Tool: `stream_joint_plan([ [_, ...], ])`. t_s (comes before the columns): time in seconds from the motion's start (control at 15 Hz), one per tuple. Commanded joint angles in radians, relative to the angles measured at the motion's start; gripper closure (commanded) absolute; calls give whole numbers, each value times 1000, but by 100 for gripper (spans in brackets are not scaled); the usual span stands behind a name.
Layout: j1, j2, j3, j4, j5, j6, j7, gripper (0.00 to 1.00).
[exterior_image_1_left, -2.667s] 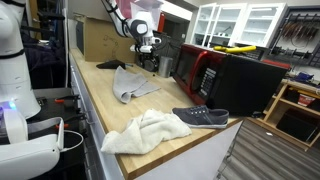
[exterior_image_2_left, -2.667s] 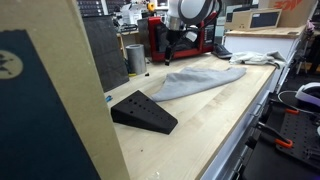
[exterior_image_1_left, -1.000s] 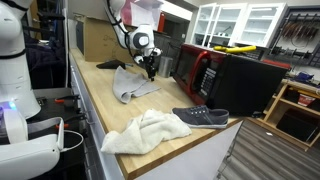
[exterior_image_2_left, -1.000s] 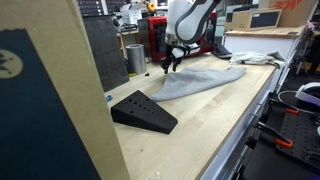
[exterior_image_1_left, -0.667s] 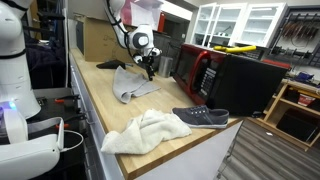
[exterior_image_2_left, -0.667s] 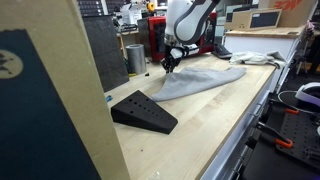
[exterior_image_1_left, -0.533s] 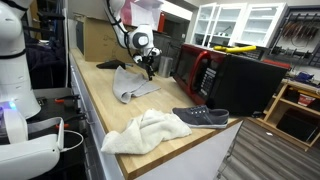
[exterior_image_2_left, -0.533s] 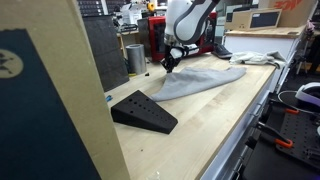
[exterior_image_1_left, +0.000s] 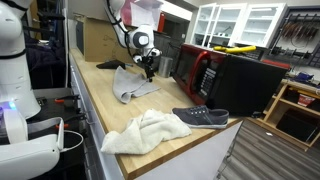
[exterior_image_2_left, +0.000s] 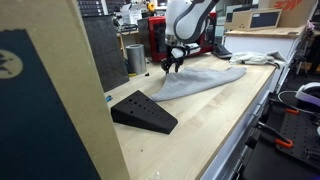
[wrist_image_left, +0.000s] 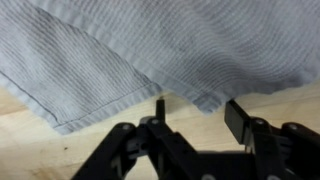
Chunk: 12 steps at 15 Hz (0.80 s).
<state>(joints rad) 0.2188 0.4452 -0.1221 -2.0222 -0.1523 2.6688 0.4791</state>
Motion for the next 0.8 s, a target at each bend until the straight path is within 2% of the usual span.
stream_joint_plan([
  [0.0, -2, -20, 24, -20, 30, -65, -8, 54],
  [0.07, -2, -21, 25, -21, 29, -66, -6, 49],
  [0.13, -2, -22, 29, -21, 32, -64, -6, 51],
  [0.53, 0, -38, 44, -25, 37, -66, -8, 95],
  [0.6, 1, -44, 46, -28, 34, -69, -11, 100],
  [0.73, -2, -72, 49, -49, 26, -71, -29, 100],
])
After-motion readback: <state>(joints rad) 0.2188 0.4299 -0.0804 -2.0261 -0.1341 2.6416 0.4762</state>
